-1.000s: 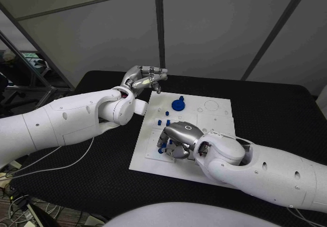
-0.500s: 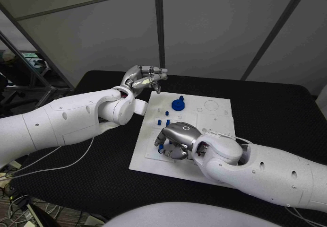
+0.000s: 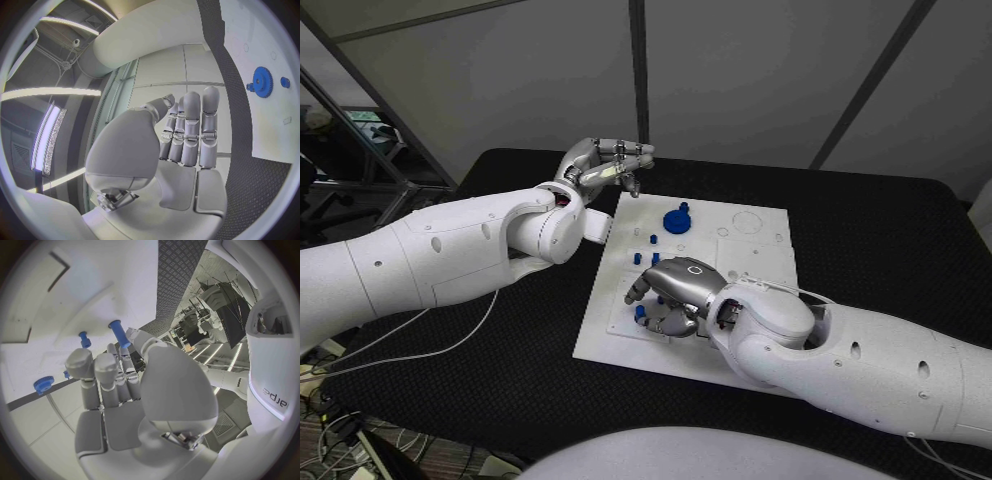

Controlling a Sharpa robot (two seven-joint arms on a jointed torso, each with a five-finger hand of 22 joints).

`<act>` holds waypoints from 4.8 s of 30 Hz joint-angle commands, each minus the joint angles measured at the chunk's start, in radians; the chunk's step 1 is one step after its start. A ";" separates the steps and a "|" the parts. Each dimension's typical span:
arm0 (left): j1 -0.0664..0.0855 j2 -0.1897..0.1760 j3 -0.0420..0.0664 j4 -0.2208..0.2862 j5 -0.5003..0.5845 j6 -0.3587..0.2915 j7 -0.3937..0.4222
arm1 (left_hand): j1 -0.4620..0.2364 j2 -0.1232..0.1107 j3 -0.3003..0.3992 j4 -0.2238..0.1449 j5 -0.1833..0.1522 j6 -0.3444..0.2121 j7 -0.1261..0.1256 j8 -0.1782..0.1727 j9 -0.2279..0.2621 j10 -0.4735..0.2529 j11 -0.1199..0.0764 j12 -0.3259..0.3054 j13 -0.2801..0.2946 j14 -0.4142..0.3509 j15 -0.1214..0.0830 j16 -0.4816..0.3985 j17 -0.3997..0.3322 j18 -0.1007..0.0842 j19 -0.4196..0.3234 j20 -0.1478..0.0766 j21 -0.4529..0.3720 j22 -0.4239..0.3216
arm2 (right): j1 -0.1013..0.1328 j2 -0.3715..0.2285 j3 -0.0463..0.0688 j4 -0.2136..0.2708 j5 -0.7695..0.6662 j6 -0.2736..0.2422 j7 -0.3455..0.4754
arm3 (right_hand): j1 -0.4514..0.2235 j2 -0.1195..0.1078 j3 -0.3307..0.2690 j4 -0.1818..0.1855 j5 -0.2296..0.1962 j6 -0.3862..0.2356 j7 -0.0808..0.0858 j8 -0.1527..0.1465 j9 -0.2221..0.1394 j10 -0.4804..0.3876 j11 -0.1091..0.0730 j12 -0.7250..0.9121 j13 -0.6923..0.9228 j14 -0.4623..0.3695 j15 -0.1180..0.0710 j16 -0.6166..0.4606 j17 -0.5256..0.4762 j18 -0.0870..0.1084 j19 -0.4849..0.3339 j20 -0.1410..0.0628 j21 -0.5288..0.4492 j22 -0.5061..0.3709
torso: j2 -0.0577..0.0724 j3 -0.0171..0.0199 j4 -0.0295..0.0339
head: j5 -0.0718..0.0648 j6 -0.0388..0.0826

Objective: Assemble the parts on the task board

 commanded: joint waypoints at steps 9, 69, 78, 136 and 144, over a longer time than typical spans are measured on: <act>0.002 -0.003 0.001 0.000 0.001 0.010 0.003 | -0.007 0.005 -0.004 0.001 -0.002 -0.009 -0.001 -0.004 -0.002 -0.007 0.003 0.005 0.000 -0.006 0.001 -0.006 -0.001 -0.006 -0.008 -0.002 -0.005 -0.001 | 0.001 -0.095 0.001 0.066 0.101 -0.164 0.113 | 0.050 0.037 -0.253 0.051 0.013 -0.029 -0.002 0.005 0.004 -0.068 0.002 0.080 0.006 -0.031 0.002 -0.078 -0.125 0.034 -0.058 0.006 -0.105 -0.116 | -0.002 0.0006 -0.0027 | -0.011 0.008; -0.025 -0.046 -0.011 0.036 0.009 0.008 0.002 | -0.008 0.006 -0.006 0.001 -0.002 -0.008 -0.001 -0.004 -0.002 -0.009 0.003 0.008 0.001 -0.006 0.001 -0.005 -0.002 -0.006 -0.008 -0.001 -0.007 -0.002 | -0.080 -0.491 0.034 0.262 0.202 -0.161 -0.361 | -0.149 0.069 -0.536 0.239 0.231 0.036 -0.064 0.284 0.172 0.464 -0.105 1.230 1.228 0.114 -0.081 0.361 0.631 -0.069 0.266 -0.071 0.248 0.344 | -0.024 -0.0050 -0.0533 | -0.187 0.023; -0.025 -0.050 -0.011 0.040 0.009 0.007 0.002 | -0.008 0.006 -0.006 0.001 -0.002 -0.008 -0.001 -0.004 -0.002 -0.009 0.003 0.008 0.001 -0.006 0.001 -0.005 -0.002 -0.006 -0.008 -0.001 -0.007 -0.002 | -0.091 -0.448 0.034 0.227 0.205 -0.112 -0.384 | -0.169 0.072 -0.547 0.239 0.225 0.025 -0.064 0.296 0.181 0.463 -0.104 1.229 1.232 0.115 -0.081 0.361 0.633 -0.069 0.265 -0.071 0.248 0.344 | -0.025 -0.0052 -0.0545 | -0.177 0.018; -0.025 -0.048 -0.011 0.043 0.010 0.011 0.001 | -0.009 0.007 -0.007 0.001 -0.002 -0.008 0.000 -0.003 -0.001 -0.011 0.003 0.010 0.001 -0.007 0.002 -0.005 -0.004 -0.005 -0.009 -0.001 -0.011 -0.004 | -0.105 -0.318 0.036 0.204 0.348 -0.246 -0.315 | -0.152 0.179 -0.560 0.237 0.278 0.107 -0.120 0.412 0.300 0.491 -0.151 1.230 1.280 0.125 -0.118 0.382 0.688 -0.075 0.283 -0.102 0.265 0.372 | -0.023 -0.0044 -0.0562 | -0.149 0.025; -0.025 -0.049 -0.011 0.044 0.010 0.009 0.001 | -0.009 0.007 -0.007 0.001 -0.002 -0.008 0.000 -0.003 -0.001 -0.011 0.003 0.010 0.001 -0.007 0.002 -0.005 -0.004 -0.005 -0.009 -0.001 -0.011 -0.004 | -0.105 -0.299 0.036 0.189 0.348 -0.232 -0.328 | -0.158 0.180 -0.565 0.237 0.276 0.107 -0.123 0.417 0.308 0.491 -0.154 1.227 1.279 0.124 -0.120 0.381 0.687 -0.075 0.283 -0.105 0.265 0.372 | -0.024 -0.0044 -0.0582 | -0.146 0.023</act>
